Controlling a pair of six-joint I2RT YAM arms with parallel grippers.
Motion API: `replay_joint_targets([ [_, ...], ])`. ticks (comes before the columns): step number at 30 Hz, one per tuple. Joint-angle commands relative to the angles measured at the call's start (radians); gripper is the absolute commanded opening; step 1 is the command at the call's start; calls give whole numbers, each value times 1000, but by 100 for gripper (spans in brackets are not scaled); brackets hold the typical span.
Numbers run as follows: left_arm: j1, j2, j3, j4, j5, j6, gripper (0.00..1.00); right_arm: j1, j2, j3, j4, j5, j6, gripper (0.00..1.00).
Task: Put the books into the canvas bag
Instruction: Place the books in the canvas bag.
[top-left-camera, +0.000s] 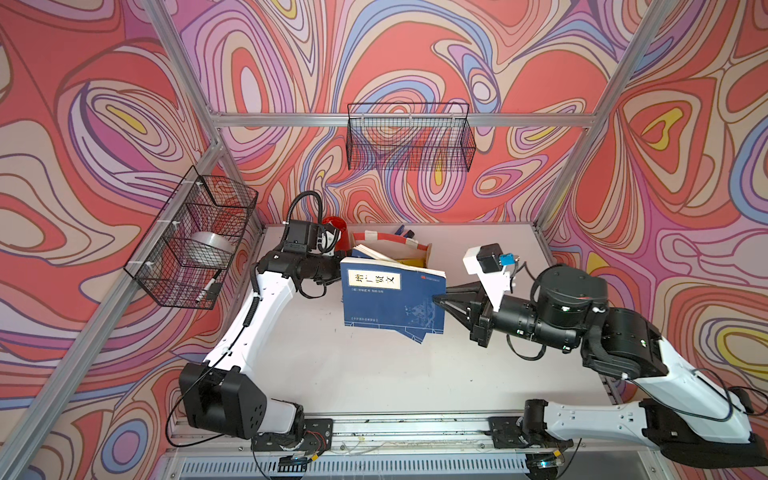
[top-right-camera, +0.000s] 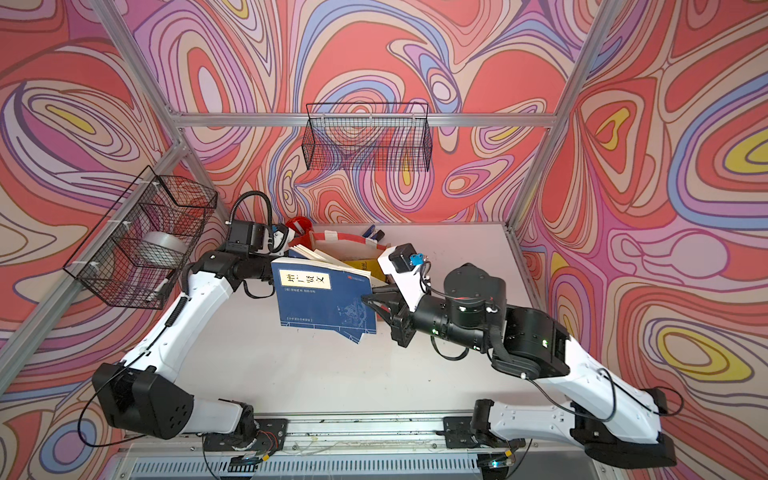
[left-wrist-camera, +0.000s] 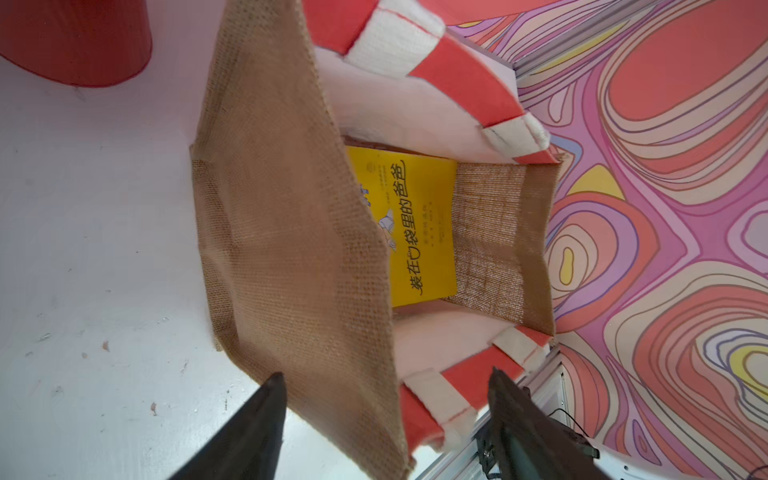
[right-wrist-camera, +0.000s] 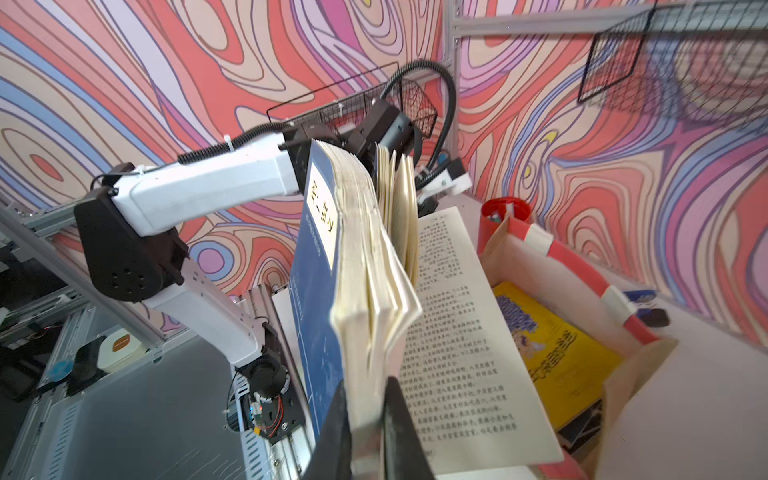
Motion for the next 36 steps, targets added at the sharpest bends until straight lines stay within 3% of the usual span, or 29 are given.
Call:
replay_joint_targets([
  [1, -4, 29, 58, -10, -64, 23, 55, -6, 59, 98, -2, 129, -114, 0],
  [3, -8, 47, 77, -34, -81, 33, 30, -27, 95, 126, 26, 137, -150, 0],
  [5, -13, 51, 75, -30, -86, 35, 14, -95, 135, 140, 54, 84, -162, 0],
  [6, -13, 53, 75, -33, -87, 35, 8, -153, 153, 139, 73, 28, -151, 0],
  [10, -17, 64, 74, -54, -100, 53, 0, -375, 215, 81, 187, -195, -89, 0],
  [18, -17, 47, 82, -100, -170, 72, 0, -537, 314, -5, 362, -419, -17, 0],
  [25, -17, 30, 66, -98, -182, 65, 0, -540, 405, -33, 408, -587, 14, 0],
  [36, -6, 23, 77, -103, -186, 66, 0, -582, 428, -267, 482, -544, 99, 0],
])
